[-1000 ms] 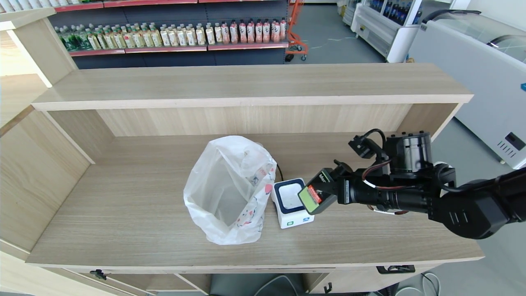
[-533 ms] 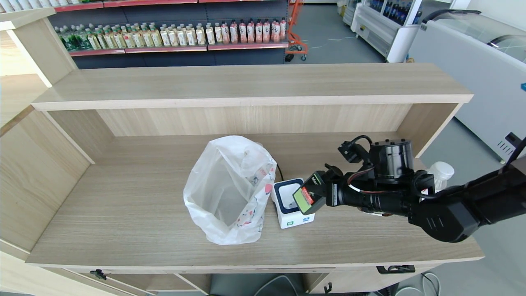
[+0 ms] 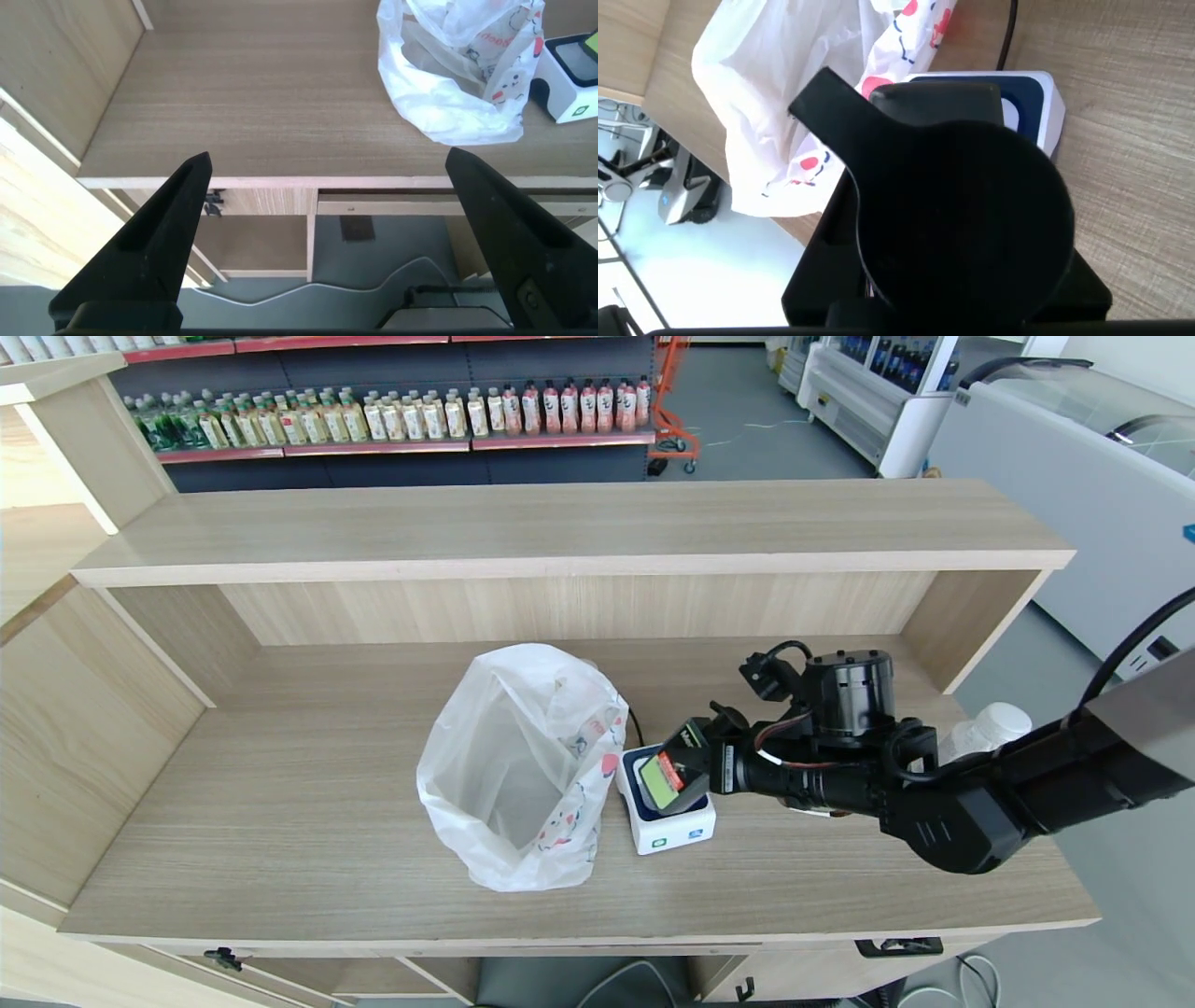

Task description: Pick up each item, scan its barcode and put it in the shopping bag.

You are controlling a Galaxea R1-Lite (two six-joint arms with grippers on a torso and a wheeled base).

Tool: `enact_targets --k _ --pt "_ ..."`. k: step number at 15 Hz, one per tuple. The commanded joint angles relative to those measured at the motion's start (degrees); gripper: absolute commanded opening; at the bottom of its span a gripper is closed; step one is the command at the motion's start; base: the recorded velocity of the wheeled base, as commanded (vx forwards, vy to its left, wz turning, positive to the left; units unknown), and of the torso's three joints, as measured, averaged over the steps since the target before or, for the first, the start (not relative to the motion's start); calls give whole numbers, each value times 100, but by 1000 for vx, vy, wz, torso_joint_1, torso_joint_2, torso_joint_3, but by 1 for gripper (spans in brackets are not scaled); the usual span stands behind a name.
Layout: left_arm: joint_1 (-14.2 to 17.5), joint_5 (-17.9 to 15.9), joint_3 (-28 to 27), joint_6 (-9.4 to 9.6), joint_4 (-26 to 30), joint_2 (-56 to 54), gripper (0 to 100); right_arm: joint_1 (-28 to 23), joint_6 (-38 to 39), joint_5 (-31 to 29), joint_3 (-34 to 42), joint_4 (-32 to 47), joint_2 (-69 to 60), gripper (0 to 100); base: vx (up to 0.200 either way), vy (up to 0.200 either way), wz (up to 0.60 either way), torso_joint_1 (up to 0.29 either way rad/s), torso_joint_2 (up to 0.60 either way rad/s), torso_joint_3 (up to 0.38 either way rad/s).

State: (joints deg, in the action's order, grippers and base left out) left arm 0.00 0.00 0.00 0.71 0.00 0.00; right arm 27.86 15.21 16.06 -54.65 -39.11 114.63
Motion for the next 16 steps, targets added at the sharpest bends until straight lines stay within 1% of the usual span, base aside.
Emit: enact_targets --k 1,4,12,16 --pt "0 0 0 0 0 9 100 62 25 -6 -107 0 165 0 0 0 0 0 0 0" --pt "0 0 0 0 0 9 100 62 25 -15 -248 -9 341 0 0 0 0 0 0 0" --pt "0 0 0 -9 0 9 100 9 17 -6 -248 0 244 0 0 0 0 0 0 0" --pt "0 0 0 -9 0 9 100 -114 -1 3 -142 0 104 0 0 0 0 0 0 0"
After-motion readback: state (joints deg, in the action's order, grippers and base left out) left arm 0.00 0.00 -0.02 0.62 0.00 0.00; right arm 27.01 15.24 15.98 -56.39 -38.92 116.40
